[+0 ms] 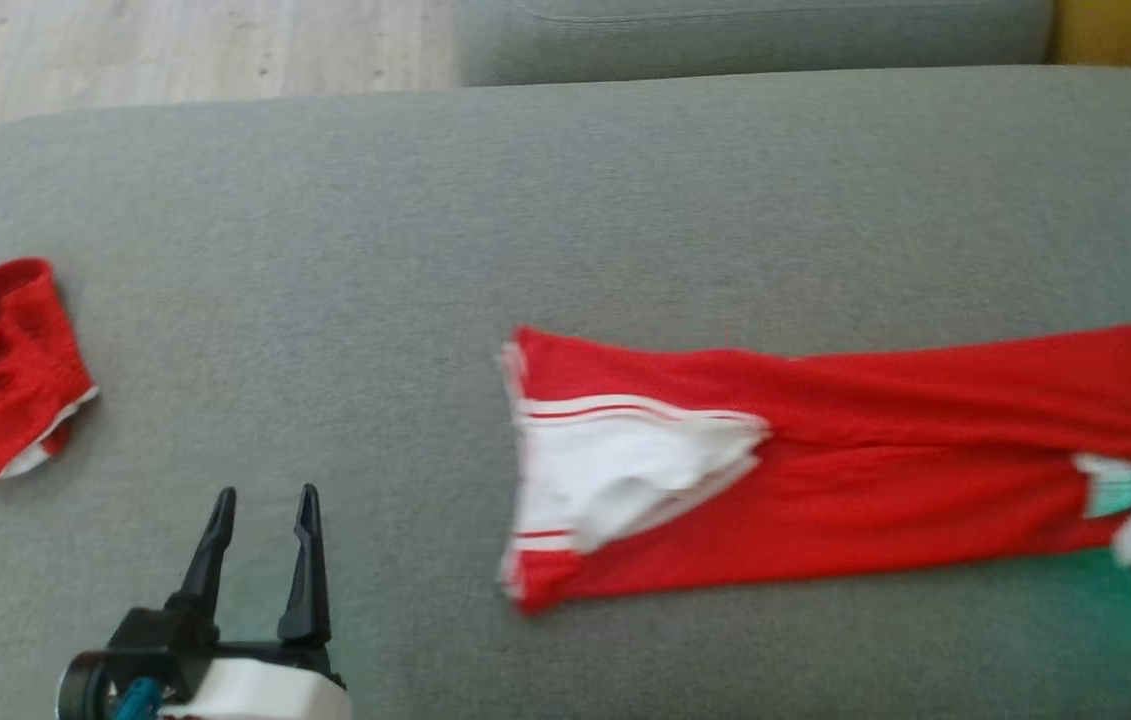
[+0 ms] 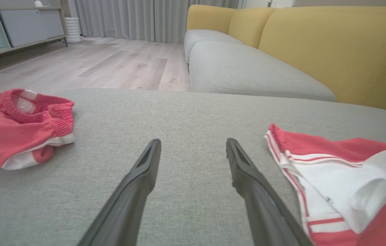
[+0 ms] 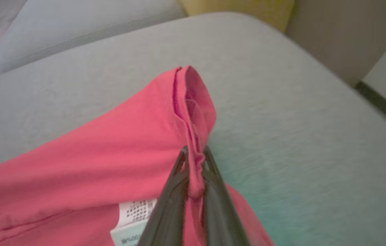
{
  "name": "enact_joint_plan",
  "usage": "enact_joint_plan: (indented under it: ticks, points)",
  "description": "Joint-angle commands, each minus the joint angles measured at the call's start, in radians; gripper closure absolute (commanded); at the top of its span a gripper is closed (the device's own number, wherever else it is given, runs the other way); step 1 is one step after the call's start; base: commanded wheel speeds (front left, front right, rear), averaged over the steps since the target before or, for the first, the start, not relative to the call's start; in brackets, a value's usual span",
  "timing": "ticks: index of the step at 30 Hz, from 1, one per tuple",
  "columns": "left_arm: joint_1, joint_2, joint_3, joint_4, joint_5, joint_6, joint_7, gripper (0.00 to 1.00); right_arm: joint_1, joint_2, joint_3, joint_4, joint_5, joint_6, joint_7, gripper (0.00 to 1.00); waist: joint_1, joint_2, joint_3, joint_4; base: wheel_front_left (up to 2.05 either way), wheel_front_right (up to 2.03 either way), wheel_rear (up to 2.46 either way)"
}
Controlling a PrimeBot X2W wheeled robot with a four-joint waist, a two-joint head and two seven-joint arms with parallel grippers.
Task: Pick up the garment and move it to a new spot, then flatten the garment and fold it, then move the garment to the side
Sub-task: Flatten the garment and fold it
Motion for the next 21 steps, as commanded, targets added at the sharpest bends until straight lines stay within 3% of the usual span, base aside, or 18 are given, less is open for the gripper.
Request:
enact_joint_plan:
  ticks: [1,6,10,15,17,21]
  points:
    - [-0.03,0.007,0.035,-0.025,0.012,-0.001,-0.012,0.0,-0.04,-0.037,-0.002,-0.054,0.007,0.004,0.009,1.0,0.0,0.0,0.0,-0.017,0.0,0.0,0.0]
    - [-0.036,-0.007,0.032,-0.014,0.018,-0.005,-0.012,0.0,-0.034,-0.062,-0.056,-0.131,0.007,0.004,0.05,1.0,0.0,0.0,0.002,-0.053,0.0,0.0,0.0]
    - [-0.041,-0.015,0.029,-0.002,0.02,-0.012,-0.012,0.0,-0.038,-0.022,-0.031,-0.192,0.078,0.004,0.086,1.0,0.0,0.0,0.0,-0.074,0.0,0.0,0.0]
    - [-0.046,-0.018,0.029,0.012,0.02,-0.021,-0.012,0.0,-0.02,0.037,0.077,-0.304,0.176,0.004,0.14,1.0,0.0,0.0,-0.013,-0.082,0.0,0.0,0.0]
    - [-0.044,-0.022,0.023,0.023,0.019,-0.029,-0.012,0.0,0.011,0.073,0.179,-0.41,0.278,0.004,0.198,1.0,0.0,0.0,-0.032,-0.071,0.0,0.0,0.0]
    - [-0.039,-0.024,0.017,0.029,0.02,-0.03,-0.012,0.0,0.044,0.087,0.305,-0.476,0.344,0.004,0.223,1.0,0.0,0.0,-0.049,-0.051,0.0,0.0,0.0]
